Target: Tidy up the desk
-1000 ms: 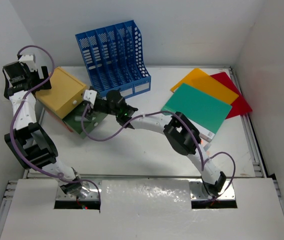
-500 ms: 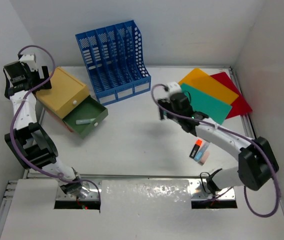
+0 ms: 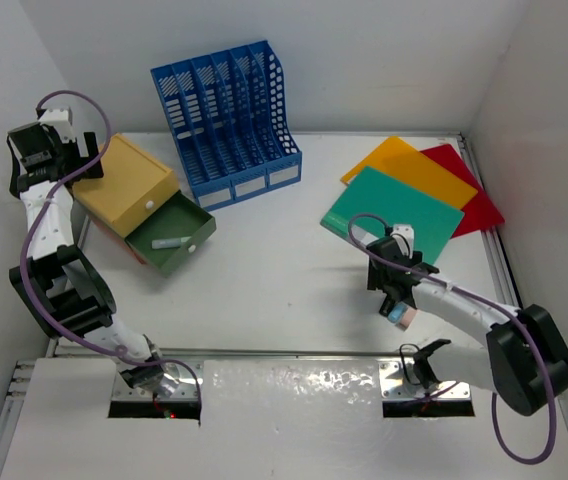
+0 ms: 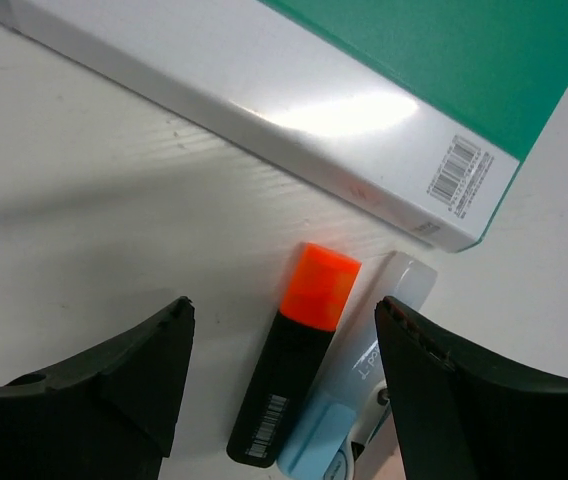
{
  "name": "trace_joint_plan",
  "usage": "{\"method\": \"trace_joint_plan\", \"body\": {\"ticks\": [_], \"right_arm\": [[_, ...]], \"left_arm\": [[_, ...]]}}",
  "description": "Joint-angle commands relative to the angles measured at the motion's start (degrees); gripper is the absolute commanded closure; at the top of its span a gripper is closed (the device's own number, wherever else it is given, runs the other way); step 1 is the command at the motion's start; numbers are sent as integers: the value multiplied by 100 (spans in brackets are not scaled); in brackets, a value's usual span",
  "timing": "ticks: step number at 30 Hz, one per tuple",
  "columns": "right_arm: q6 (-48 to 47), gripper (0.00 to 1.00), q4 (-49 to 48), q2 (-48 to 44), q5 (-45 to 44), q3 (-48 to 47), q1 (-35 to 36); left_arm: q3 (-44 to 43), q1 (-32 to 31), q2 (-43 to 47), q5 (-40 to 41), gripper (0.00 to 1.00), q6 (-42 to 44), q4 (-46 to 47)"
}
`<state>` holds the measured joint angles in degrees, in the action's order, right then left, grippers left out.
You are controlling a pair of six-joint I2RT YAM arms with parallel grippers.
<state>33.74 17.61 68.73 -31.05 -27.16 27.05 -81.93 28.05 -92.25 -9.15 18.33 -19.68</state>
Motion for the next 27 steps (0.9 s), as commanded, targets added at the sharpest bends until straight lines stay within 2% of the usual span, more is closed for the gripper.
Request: {"method": "trace_joint_plan", "body": {"ticks": [1,8,11,12,13,14,15,16,17,21,24,27], "right_arm": [[423,29,-239,-35,-165,210,-15],[406,36,-732,430,318,255,-24],[266,48,-916,703,729,220,-24],[222,53,-1004,773,836,220,-24],[152,64,-1144,921,994,237,-24],[72,70,-1372,1001,1413,246,-15],[37,83,-1487,1194,1678,246,-15],[2,90,-1601,1291,1951,211,-7],[-120,99,-1846,1405,2536,185,20],[-621,100,-2278,1696,3244,-114,423],[-1280,100,-2498,1530,2993,-552,959],[-2045,100,-2814,1512,3077,-1446,1460]], "left_arm": [[134,-72,-48,-8,3,110,-53],[125,-72,-65,-35,3,92,-62],[134,-72,-39,9,3,118,-62],[134,-72,-30,27,3,127,-62],[134,-72,-21,36,3,127,-62],[116,-63,-21,45,3,127,-62],[107,-63,-21,45,3,119,-62],[98,-72,-21,36,3,110,-62],[98,-72,-21,36,3,110,-71],[46,-72,-30,1,3,92,-106],[2,-72,-39,36,3,92,-132],[-16,-72,-39,80,3,110,-141]]}}
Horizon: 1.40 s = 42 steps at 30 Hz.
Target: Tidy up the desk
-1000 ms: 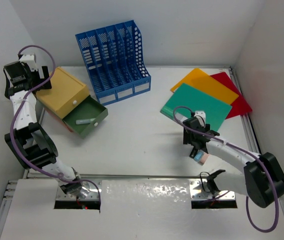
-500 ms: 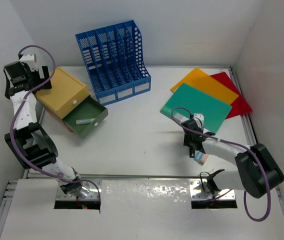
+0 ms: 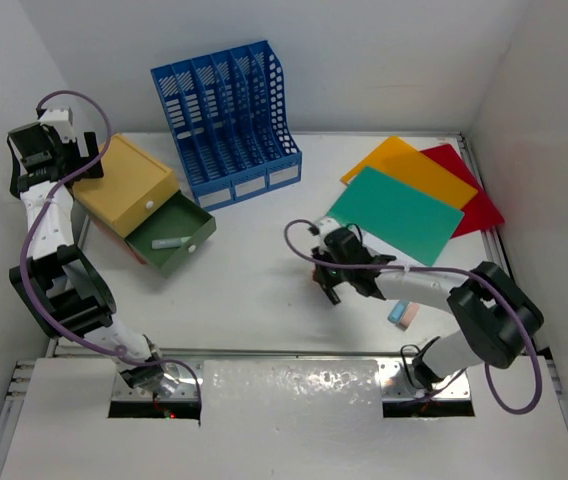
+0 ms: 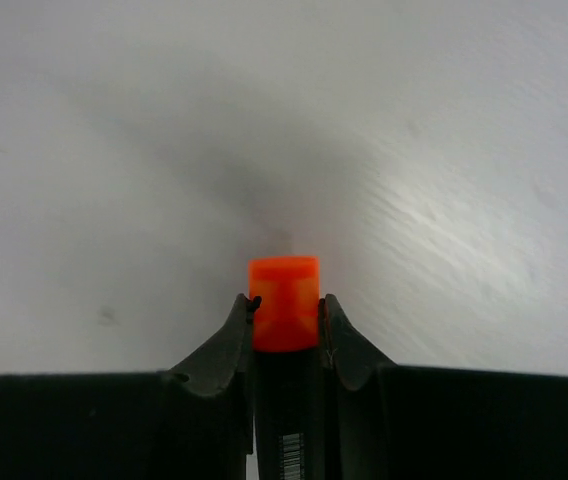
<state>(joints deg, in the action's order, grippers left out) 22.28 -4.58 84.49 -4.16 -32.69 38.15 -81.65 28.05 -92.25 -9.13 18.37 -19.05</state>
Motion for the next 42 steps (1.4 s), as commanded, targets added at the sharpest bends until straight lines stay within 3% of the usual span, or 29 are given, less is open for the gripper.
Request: {"method": "trace_joint_plan", "body": {"ticks": [1,3,8,12,15,19,25,27,29,33,36,38,41,42], "right_arm": [[-1119,100,-840,-29,407,-1097,499],[-1226,100,-1079,242,705,-1589,605],[-1700,100,-1642,1384,1312,-3847,1009],[-1964,100,-2029,3173,1752,-5900,1308],[-2026,100,-2450,4264,1735,-6800,1467],[-2402,100,-3390,4989,1428,-7181,1704],[-2474,100,-3391,5113,1357,-7270,1783],[-2474,88,-3444,5034,1304,-7138,1792],[-2483,64,-3436,4920,1313,-7094,1801],[-2527,38,-3418,4700,1278,-7032,1880],[-2554,26,-3392,4463,1251,-6953,1924],[-2510,24,-3392,4244,1234,-6630,1924],[-2229,20,-3095,3262,533,-5562,1924],[-2011,19,-2527,2536,200,-5225,1924]], "left_arm": [[-44,-72,-39,86,3,105,-205],[-44,-72,-39,95,3,114,-205],[-62,-72,-109,95,3,70,-231],[-62,-72,-144,104,3,70,-231],[-27,-72,-153,148,3,88,-248],[8,-72,-145,183,3,97,-205],[-9,-81,-179,157,3,70,-205],[-9,-81,-188,148,3,61,-204],[0,-89,-188,157,3,61,-205],[17,-90,-206,218,3,53,-205],[35,-98,-215,227,3,53,-213],[44,-98,-206,236,3,70,-213],[52,-98,-188,271,3,114,-240],[61,-98,-171,280,3,131,-231]]}}
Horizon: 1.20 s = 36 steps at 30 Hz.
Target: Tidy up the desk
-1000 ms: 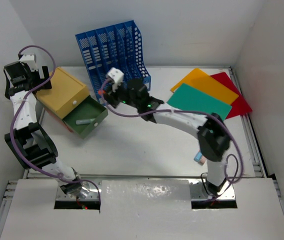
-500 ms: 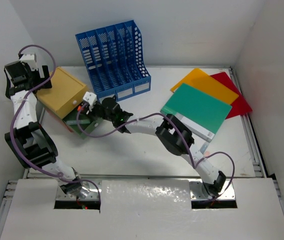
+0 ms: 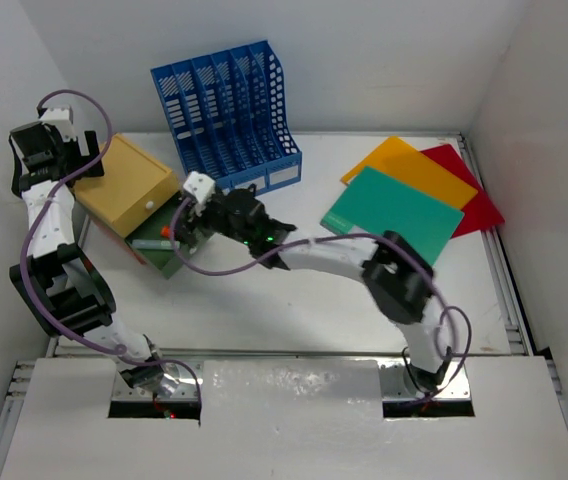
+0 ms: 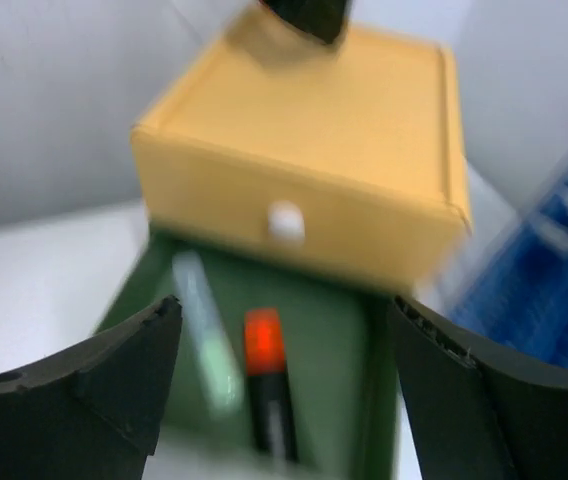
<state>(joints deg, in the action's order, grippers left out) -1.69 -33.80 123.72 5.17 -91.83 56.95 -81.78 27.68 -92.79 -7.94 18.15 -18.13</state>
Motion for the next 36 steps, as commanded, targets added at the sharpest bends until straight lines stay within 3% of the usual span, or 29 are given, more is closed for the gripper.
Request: {"method": "trace_joint_plan", "body": {"ticks": [1,2,5,6,9,11,14,19,36], "right_arm": [[398,14,731,-1777,-1154,1006,36],[398,12,1109,-2147,-2124,1636,36],[1063,10,2927,-3404,-3798,2718,-218],[1945,9,3924,-3686,-3847,3010,-593],[3564,12,5055,-4802,-3175,4415,-1751],[3990,15,5251,-5663,-3416,5450,-2142],[4202,22,5480,-6438,-3979,6148,-2258],[4703,44,6059,-6397,-4041,6292,-2355],[5759,49,6790,-6352,-4244,6818,-2583]], "left_arm": [[109,-61,-90,188,3,171,-323],[127,-61,-72,214,3,215,-305],[215,-61,24,232,3,259,-261],[241,-61,51,206,3,259,-209],[250,-70,68,179,3,259,-191],[233,-70,33,179,3,268,-200],[232,-70,-28,171,3,268,-165],[180,-70,-90,13,3,180,-182],[189,-70,-195,-102,3,162,-77]]}}
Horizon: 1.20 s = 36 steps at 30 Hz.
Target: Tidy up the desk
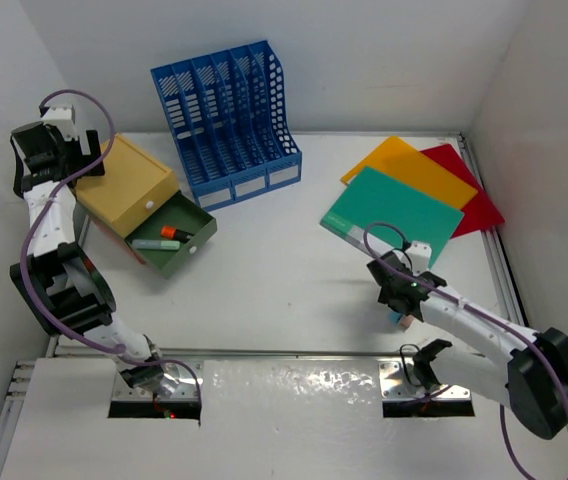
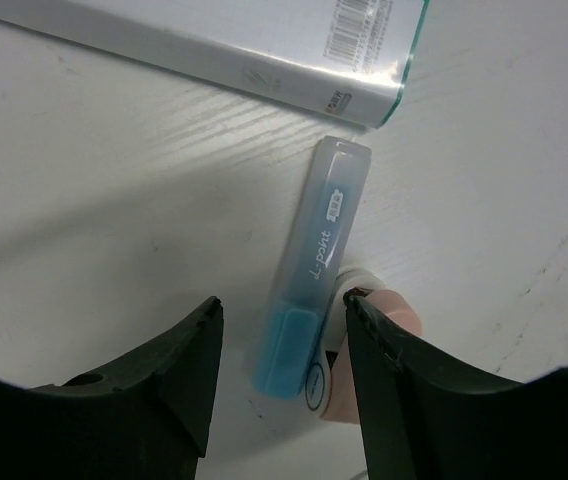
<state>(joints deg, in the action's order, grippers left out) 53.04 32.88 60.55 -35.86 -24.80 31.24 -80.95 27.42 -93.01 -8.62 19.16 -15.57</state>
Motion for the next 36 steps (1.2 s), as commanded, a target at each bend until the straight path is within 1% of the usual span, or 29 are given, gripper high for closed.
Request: {"method": "trace_joint_plan", "body": {"ticks": [1,9,12,13,15,17,18,21,22,24,26,28,29,30,32,33,34,36], "right_arm": [[365,49,113,-35,-141,150,-22],[348,47,-203,-70,-9,537,-303],[138,46,-571,-35,113,607,-373],[6,47,-868,52,271,634,-460],[-117,50,-1151,193,438,695,-575],[-188,56,-1468,447,754,722,-628],[-275,69,-1565,535,843,739,-637],[-486,100,-1951,773,1229,783,-637],[-565,100,-2266,800,1378,801,-628],[-750,100,-2574,888,1738,783,-628],[-856,100,-2612,932,1985,635,-550],[-1215,100,-2630,879,1943,494,-156],[-1373,100,-2612,827,1542,285,81],[-1784,100,-2612,713,1285,152,727],[-2217,100,-2690,686,959,-268,1277],[-2601,100,-2865,755,1036,-402,1583],[-2797,100,-3014,817,1159,-542,1682],[-3420,100,-3664,984,1624,-929,1858]], "left_arm": [[105,-44,-173,-34,3,70,-324],[105,-44,-209,-61,3,53,-306],[114,-44,-191,-69,3,53,-315],[114,-44,-174,-69,3,53,-315],[114,-44,-156,-78,3,53,-324],[132,-44,-112,-69,3,53,-332],[132,-44,-112,-69,3,62,-341],[114,-44,-77,-43,3,71,-341],[106,-44,-68,-34,3,71,-350],[97,-44,-59,-8,3,88,-367],[97,-44,-50,1,3,88,-376],[88,-44,-42,1,3,97,-385],[88,-44,-42,1,3,97,-394],[70,-44,-42,10,3,97,-403],[53,-44,-50,27,3,88,-411],[27,-44,-59,27,3,88,-429],[18,-44,-68,45,3,88,-438],[0,-44,-85,62,3,88,-447]]}}
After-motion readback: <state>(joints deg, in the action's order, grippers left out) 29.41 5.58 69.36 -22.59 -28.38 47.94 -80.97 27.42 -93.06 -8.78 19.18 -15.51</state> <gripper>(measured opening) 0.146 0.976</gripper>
